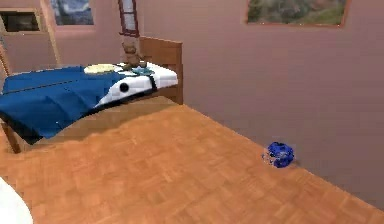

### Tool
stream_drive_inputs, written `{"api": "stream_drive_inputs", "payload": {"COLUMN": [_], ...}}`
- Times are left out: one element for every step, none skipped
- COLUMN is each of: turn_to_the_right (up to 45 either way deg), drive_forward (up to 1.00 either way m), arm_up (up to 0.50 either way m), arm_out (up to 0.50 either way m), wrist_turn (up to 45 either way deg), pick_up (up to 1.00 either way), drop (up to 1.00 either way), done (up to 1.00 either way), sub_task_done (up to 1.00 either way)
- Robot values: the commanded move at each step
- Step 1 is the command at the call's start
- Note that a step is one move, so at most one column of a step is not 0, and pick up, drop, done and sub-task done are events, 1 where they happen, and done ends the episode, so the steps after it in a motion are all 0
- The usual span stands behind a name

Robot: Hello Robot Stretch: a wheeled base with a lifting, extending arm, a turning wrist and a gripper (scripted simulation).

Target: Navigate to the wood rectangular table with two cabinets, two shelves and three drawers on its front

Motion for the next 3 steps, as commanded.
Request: {"api": "stream_drive_inputs", "payload": {"turn_to_the_right": [0.0,-12.0,0.0], "drive_forward": [0.75,0.00,0.30], "arm_up": [0.00,0.00,0.00], "arm_out": [0.00,0.00,0.00], "wrist_turn": [0.0,0.0,0.0], "pick_up": [0.00,0.00,0.00], "drop": [0.00,0.00,0.00], "done": [0.00,0.00,0.00], "sub_task_done": [0.00,0.00,0.00]}}
